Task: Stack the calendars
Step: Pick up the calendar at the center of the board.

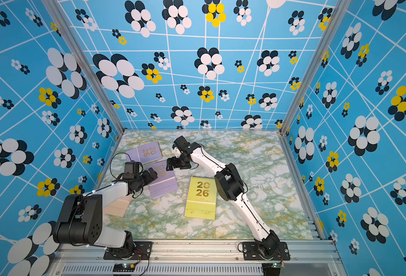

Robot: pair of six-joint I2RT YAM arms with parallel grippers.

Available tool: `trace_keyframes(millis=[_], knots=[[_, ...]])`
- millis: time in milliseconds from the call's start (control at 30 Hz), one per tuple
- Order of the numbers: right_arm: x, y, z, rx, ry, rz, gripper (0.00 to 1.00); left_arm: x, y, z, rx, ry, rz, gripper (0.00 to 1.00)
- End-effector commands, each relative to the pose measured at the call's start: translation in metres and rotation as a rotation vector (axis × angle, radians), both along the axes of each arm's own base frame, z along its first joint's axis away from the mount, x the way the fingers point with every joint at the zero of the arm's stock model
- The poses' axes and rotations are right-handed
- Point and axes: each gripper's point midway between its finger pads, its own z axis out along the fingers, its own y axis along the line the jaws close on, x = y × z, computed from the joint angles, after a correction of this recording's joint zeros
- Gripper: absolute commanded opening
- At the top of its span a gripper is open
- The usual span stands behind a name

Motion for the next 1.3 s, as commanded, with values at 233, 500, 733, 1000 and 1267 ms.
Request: trace_keyframes(millis=[233,500,733,1000,1267], knots=[[-0.017,0.021,-0.005,0.043,0.047,0.033,0.91,0.011,-0.014,0.0,-0.086,-0.023,-0.025,1.0],[-0.02,0.024,-0.016,0.029,0.059,0.023,0.91,0.012,-0.018,-0.002,-0.092,-0.024,-0.041,0.99],[-0.023,0.028,-0.02,0.035,0.073,0.022,0.91,0.014,-0.026,0.002,-0.108,-0.042,-0.067,0.99],[-0.026,0.032,-0.018,0.06,0.09,0.033,0.9,0.016,-0.034,0.011,-0.13,-0.075,-0.103,0.98],[-0.029,0.036,-0.003,0.123,0.082,0.04,0.88,0.016,-0.039,0.026,-0.136,-0.129,-0.141,0.97]])
